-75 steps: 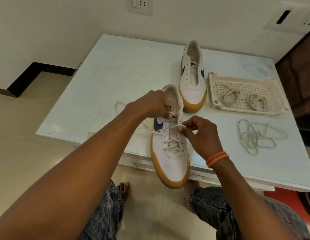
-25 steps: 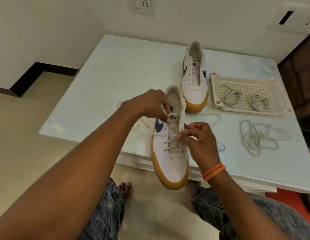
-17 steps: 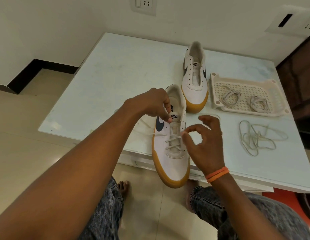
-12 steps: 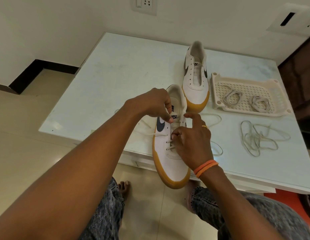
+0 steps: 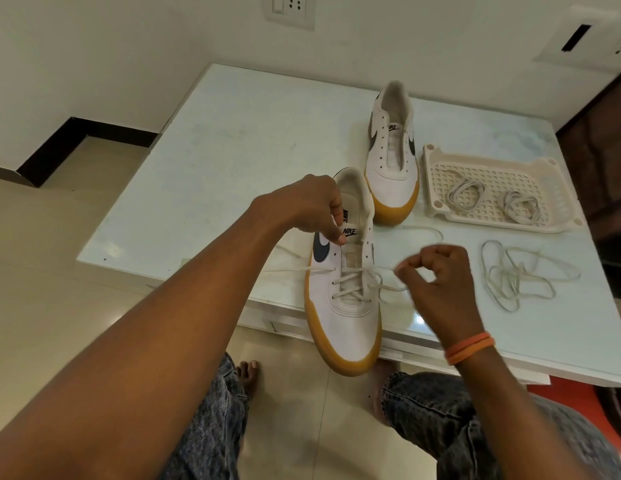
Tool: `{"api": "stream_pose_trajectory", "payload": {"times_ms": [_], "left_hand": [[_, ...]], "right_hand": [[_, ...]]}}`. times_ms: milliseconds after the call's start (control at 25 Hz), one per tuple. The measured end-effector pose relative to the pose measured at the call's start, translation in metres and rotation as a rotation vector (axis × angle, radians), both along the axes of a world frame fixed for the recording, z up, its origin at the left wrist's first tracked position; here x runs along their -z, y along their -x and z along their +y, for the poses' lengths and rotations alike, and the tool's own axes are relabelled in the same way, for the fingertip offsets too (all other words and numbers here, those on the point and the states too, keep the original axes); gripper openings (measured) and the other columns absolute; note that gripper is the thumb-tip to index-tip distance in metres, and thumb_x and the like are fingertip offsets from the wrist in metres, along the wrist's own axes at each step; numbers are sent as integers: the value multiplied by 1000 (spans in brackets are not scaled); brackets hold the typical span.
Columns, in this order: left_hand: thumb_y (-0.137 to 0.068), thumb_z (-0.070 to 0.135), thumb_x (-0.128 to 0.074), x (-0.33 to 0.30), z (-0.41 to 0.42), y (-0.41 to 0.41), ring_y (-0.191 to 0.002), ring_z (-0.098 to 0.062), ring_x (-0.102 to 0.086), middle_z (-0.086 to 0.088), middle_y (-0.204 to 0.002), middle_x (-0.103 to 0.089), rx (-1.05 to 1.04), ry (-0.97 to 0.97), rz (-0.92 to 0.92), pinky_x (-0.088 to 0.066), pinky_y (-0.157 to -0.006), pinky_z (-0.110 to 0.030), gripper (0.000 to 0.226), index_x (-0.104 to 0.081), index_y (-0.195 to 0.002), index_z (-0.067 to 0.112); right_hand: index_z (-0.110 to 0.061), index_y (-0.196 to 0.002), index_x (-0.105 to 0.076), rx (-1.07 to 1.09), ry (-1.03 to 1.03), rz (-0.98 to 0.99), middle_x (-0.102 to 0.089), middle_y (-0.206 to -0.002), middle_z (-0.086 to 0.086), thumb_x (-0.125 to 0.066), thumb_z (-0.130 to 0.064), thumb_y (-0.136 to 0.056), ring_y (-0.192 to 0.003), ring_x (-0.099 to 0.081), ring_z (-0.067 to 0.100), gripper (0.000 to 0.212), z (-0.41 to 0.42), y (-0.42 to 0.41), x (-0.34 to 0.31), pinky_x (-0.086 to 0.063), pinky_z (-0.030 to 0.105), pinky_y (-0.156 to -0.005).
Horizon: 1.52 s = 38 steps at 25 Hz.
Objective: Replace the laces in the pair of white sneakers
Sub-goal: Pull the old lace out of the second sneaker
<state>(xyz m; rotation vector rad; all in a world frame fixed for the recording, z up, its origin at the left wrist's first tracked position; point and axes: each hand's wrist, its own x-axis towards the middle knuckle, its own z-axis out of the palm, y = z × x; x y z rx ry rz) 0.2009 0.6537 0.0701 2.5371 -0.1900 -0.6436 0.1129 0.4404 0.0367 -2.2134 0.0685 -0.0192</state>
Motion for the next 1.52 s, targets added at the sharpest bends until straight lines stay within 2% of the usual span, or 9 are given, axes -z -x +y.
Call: {"api": "stream_pose_trajectory", "payload": {"times_ms": [120, 280, 520, 720, 840, 920, 1160, 1360, 1520], "left_hand": [[-71, 35, -84, 1, 1, 0, -95, -20, -62, -3, -108, -66, -4, -5, -10, -43, -61, -20, 40, -74, -103, 14], [-71, 34, -84, 3, 2, 0, -102, -21, -60, -3, -113, -64, 2, -9, -31, -48, -78, -26, 39, -74, -104, 15], [-71, 36, -84, 2, 4, -1, -103, -20, -59, -3, -115, -64, 5, 1, -19, -46, -77, -26, 41, -74, -105, 16], [-70, 36, -84, 2, 5, -2, -97, -20, -61, -2, -110, -66, -4, 4, 0, -41, -63, -21, 41, -74, -105, 16], [-71, 35, -84, 3, 1, -2, -99, -22, -63, -4, -109, -68, 3, -8, -1, -43, -65, -21, 41, -74, -104, 13], [-72, 35, -84, 3, 0, -2, -99, -22, -63, -5, -109, -68, -1, -15, -7, -44, -68, -22, 40, -74, -104, 13], [-71, 36, -83, 4, 2, -2, -103, -21, -59, -3, -115, -64, 5, -15, -20, -47, -79, -27, 39, -74, -104, 17], [-71, 36, -83, 3, 2, -2, -103, -20, -58, -2, -117, -63, -5, -9, -1, -42, -76, -25, 43, -73, -108, 16], [-71, 35, -84, 3, 2, -2, -90, -17, -60, -3, -112, -66, -9, -7, 7, -39, -60, -19, 43, -73, -107, 15]], "right_hand": [[-23, -89, -69, -168, 278, -189, -45, -129, 8, -73, -21, -78, -125, -39, 26, 12, 36, 6, 11, -32, 40, -98], [-17, -93, -71, -255, 539, -132, -37, -143, 12, -68, -26, -83, -136, -28, 35, 14, 59, 2, 20, -30, 54, -105], [-27, -88, -63, -252, 484, -3, -32, -138, 4, -66, -22, -88, -134, -24, 26, 6, 44, 1, 5, -26, 45, -106], [-38, -78, -59, -107, 59, 118, -42, -116, 4, -65, -25, -87, -112, -41, 15, 18, -20, -4, -19, -34, 45, -108], [-35, -85, -63, -87, 101, 27, -51, -112, 3, -65, -38, -81, -106, -45, 11, 5, -10, -5, -10, -39, 47, -101], [-30, -94, -63, -174, 156, -36, -58, -104, -4, -64, -44, -82, -99, -53, 11, 19, 13, -2, -2, -44, 46, -92], [-27, -78, -63, -191, 281, -17, -63, -77, -12, -71, -21, -85, -82, -62, 16, 13, 38, -10, 12, -48, 49, -87], [-22, -77, -65, -108, 200, -53, -62, -73, -16, -75, -13, -81, -73, -61, 3, 14, -17, -17, -6, -43, 14, -72], [-21, -82, -67, -60, 197, -42, -62, -73, -15, -75, -18, -81, -73, -59, -1, 9, -35, -19, -9, -44, 13, -70]]}}
